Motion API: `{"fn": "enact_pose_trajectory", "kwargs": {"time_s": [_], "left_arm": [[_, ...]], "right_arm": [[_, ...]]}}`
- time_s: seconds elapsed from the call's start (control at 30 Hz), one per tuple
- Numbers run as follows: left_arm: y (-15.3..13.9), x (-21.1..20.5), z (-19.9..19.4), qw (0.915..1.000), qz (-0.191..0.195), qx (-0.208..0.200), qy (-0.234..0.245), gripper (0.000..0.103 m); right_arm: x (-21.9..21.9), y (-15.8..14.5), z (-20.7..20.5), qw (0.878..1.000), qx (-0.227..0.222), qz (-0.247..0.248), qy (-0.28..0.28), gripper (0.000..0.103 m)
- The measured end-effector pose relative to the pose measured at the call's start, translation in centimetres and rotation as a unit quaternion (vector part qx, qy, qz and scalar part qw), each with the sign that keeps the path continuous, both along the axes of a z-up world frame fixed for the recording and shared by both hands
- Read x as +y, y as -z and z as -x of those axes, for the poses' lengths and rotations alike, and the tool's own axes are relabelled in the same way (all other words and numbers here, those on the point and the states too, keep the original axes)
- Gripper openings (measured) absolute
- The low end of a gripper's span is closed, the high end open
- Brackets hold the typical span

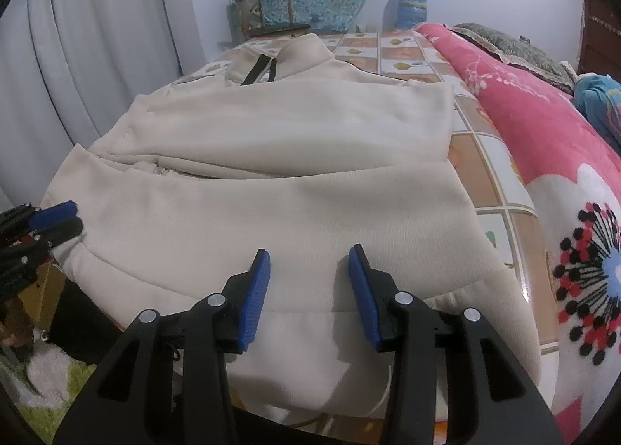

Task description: Fold large clothes

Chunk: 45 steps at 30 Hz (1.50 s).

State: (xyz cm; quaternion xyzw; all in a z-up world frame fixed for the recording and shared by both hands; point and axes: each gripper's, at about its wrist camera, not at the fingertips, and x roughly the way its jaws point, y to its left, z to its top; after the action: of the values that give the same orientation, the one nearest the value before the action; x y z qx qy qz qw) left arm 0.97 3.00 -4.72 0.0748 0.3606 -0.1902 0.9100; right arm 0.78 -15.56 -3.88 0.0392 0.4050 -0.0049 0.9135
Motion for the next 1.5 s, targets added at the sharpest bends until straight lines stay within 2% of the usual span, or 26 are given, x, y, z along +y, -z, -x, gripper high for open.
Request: {"fn": "enact_pose_trajectory", "kwargs": {"time_s": [0.07,0.13,0.23,0.3,0.4,0.47,0.57,0.67,0.7,0.8,0.97,1.1,1.17,1.33,1.5], "left_arm": [[1.8,2.0,-0.8,0.9990,0.005,0.034,-0.029,0.035],[1.6,3.2,-0.8,0.9981,0.035,0.037,-0.033,0.035],[0.6,4.1,-0.6,0.9978,0.029,0.026,-0.054,0.035],[0.7,5.2,-0.6,0.9966,0.028,0.021,-0.075,0.039],[2.5,7.6,-1.5,0.9919,0.040,0.060,-0.105,0.042],[1.9,8.9,-1.3,0.9893,0.056,0.063,-0.120,0.042],[1.6,9.5,-1.1,0.9886,0.026,0.041,-0.142,0.048],[2.4,11.4,-2.2,0.9818,0.063,0.077,-0.162,0.047],[2.0,11.5,-2.1,0.9813,0.071,0.072,-0.164,0.047],[0.5,11.1,-2.0,0.9842,0.053,0.050,-0.162,0.048],[-2.0,10.7,-1.8,0.9868,0.050,0.018,-0.153,0.069],[-2.9,9.4,-3.0,0.9882,0.045,0.023,-0.145,0.075],[-3.3,8.0,-3.7,0.9894,0.036,0.026,-0.138,0.081],[-3.8,4.5,-4.5,0.9931,0.015,0.019,-0.115,0.085],[-3.4,1.7,-5.7,0.9940,-0.025,0.027,-0.103,0.087]], "right_arm": [[0.1,0.0,0.0,1.000,-0.002,-0.002,0.000,0.042],[0.1,0.0,-0.1,1.000,-0.001,0.000,0.000,0.042],[0.1,0.0,0.0,1.000,0.002,-0.001,-0.003,0.042],[0.1,0.0,0.1,1.000,0.000,-0.003,-0.002,0.042],[0.2,0.0,0.1,1.000,-0.001,-0.001,0.000,0.043],[0.1,0.0,0.0,1.000,0.001,0.000,-0.001,0.043],[0.0,0.0,0.1,1.000,-0.002,-0.005,-0.001,0.043],[0.0,0.0,0.0,1.000,-0.004,-0.017,-0.001,0.048],[0.0,0.0,-0.1,1.000,-0.001,-0.016,-0.001,0.049],[0.4,-0.4,-0.2,1.000,0.015,-0.009,-0.001,0.056],[1.4,-2.0,0.0,1.000,0.007,0.003,0.006,0.071],[2.5,-3.2,-0.1,1.000,-0.015,0.005,-0.002,0.078],[2.9,-3.5,-0.5,1.000,-0.017,0.008,-0.001,0.081],[3.3,-3.9,-1.5,0.999,-0.013,0.040,0.021,0.087],[3.4,-4.0,-2.1,0.999,-0.013,0.039,0.025,0.090]]}}
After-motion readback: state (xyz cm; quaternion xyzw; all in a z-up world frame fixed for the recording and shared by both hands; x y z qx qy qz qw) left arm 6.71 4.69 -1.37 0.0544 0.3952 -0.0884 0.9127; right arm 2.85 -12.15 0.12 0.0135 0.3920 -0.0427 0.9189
